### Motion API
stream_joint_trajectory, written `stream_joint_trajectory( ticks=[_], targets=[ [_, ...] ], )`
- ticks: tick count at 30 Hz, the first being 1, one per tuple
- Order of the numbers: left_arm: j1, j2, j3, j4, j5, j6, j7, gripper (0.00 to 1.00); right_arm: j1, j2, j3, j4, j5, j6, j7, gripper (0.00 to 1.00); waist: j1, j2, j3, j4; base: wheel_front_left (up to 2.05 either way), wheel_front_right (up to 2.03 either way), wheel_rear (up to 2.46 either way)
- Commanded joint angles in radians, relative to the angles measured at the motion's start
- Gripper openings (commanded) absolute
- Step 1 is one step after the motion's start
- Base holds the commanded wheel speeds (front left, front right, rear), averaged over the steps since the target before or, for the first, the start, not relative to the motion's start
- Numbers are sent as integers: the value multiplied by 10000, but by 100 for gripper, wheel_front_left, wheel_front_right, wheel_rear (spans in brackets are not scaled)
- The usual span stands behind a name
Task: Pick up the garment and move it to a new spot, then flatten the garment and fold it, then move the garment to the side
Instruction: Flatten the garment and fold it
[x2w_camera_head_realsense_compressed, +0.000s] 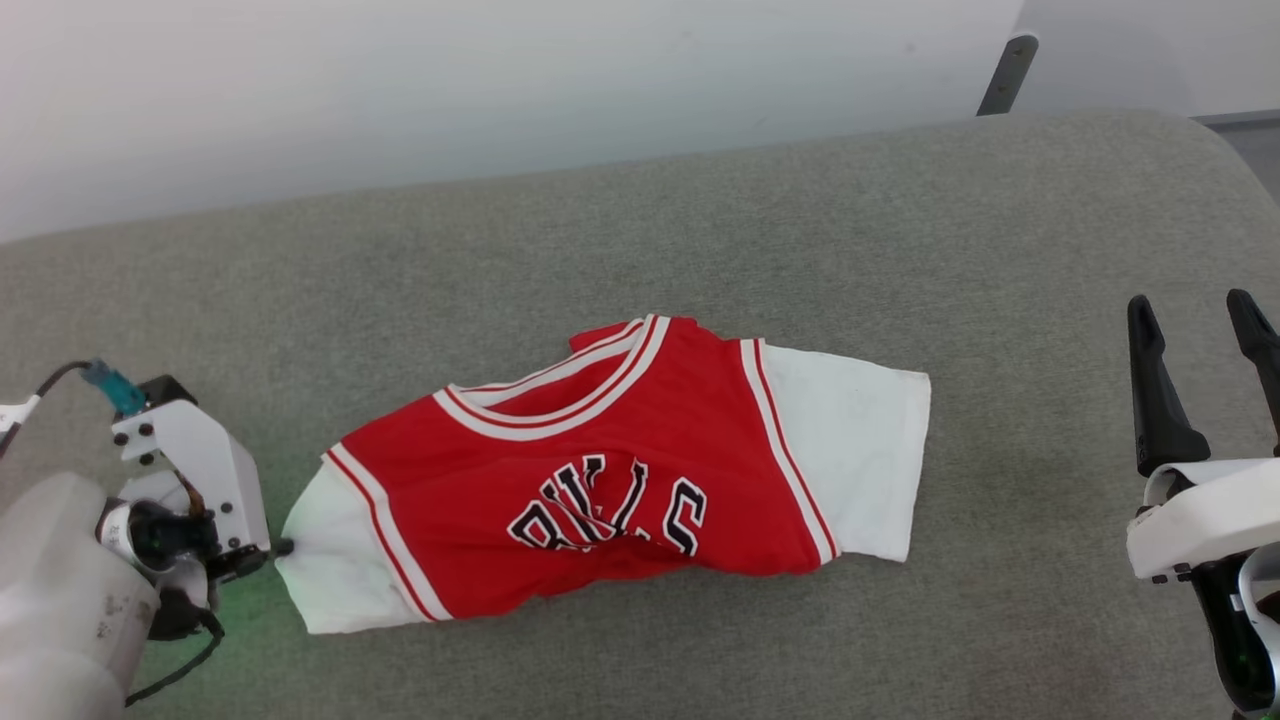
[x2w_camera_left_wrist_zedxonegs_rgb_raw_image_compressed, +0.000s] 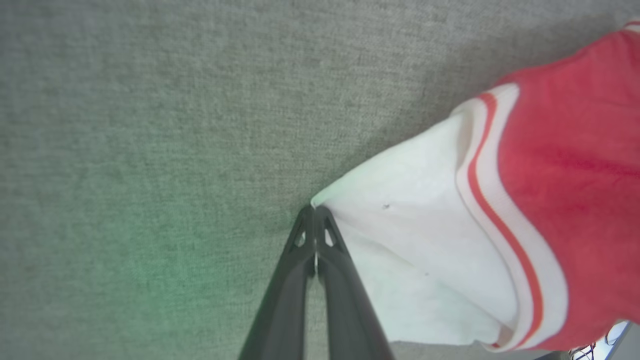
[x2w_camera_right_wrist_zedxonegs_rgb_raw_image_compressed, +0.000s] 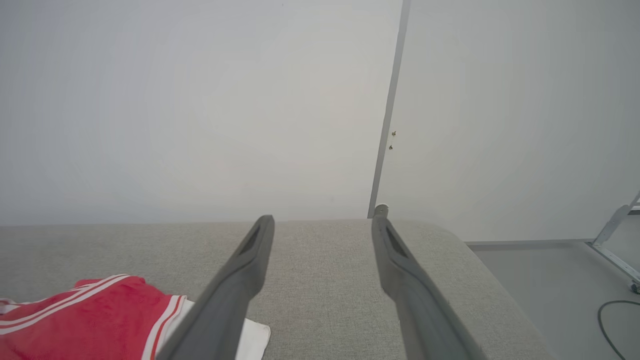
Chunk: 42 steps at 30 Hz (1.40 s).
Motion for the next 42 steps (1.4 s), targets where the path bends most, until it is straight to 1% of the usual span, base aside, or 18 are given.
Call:
stream_joint_trajectory(
  ticks=[1,5,7,11,13,17,19,22,27,29,33,34,35,36,42],
  targets=[
    [236,-299,-81,-27,-8,-69,-88,0,-106,12,-2,-26,-57,-10,17,100,0,0,43,37,0,0,0],
    [-28,-179,-71,-241,109,-114,-369,0,-228,-12,54,189,56,-10,277,100,0,0,115,131,0,0,0],
    [-92,-188,-65,-318,124,-127,-374,0,-332,-138,70,387,108,-10,533,100,0,0,162,203,0,0,0],
    [-346,-207,-111,-566,225,-159,-561,0,-789,-393,116,1208,404,-10,1362,100,0,0,352,374,0,0,0],
    [-474,-231,-78,-678,234,-159,-632,0,-1066,-583,182,1793,537,-10,1860,100,0,0,483,478,0,0,0],
    [-744,-280,-113,-865,317,-106,-662,0,-1785,-952,592,2967,785,-9,2505,100,0,0,753,681,0,0,0],
    [-836,-320,-126,-940,330,-100,-673,0,-2089,-886,700,3587,1007,-10,2872,100,0,0,863,762,0,0,0],
    [-1017,-411,-127,-1040,357,-114,-726,0,-2600,-1036,1015,4489,1293,-10,3405,100,0,0,1035,913,0,0,0],
    [-1203,-542,-162,-1090,403,-134,-781,0,-3350,-1171,1454,5977,1296,-10,3826,100,0,0,1222,1112,0,0,0],
    [-1245,-593,-188,-1079,413,-147,-815,0,-3610,-1110,1518,6634,1466,-10,4105,100,0,0,1253,1177,0,0,0],
    [-1319,-705,-211,-984,416,-219,-873,0,-3933,-1098,1739,7807,1484,-10,4960,100,0,0,1259,1263,0,0,0],
    [-1341,-736,-224,-951,420,-223,-890,0,-4021,-1098,1816,7999,1511,-9,5042,59,0,0,1257,1283,0,0,0],
    [-1363,-762,-236,-923,426,-236,-899,0,-4113,-1069,1767,8186,1616,-9,5082,11,0,0,1244,1305,0,0,0],
    [-1391,-782,-249,-886,425,-267,-908,0,-4220,-1058,1764,8357,1667,-9,5112,0,0,0,1228,1326,0,0,0],
    [-1786,-846,-340,-730,529,-378,-915,0,-5182,-1289,1735,8757,1944,-10,4462,0,0,0,875,1443,0,0,0]
  ],
)
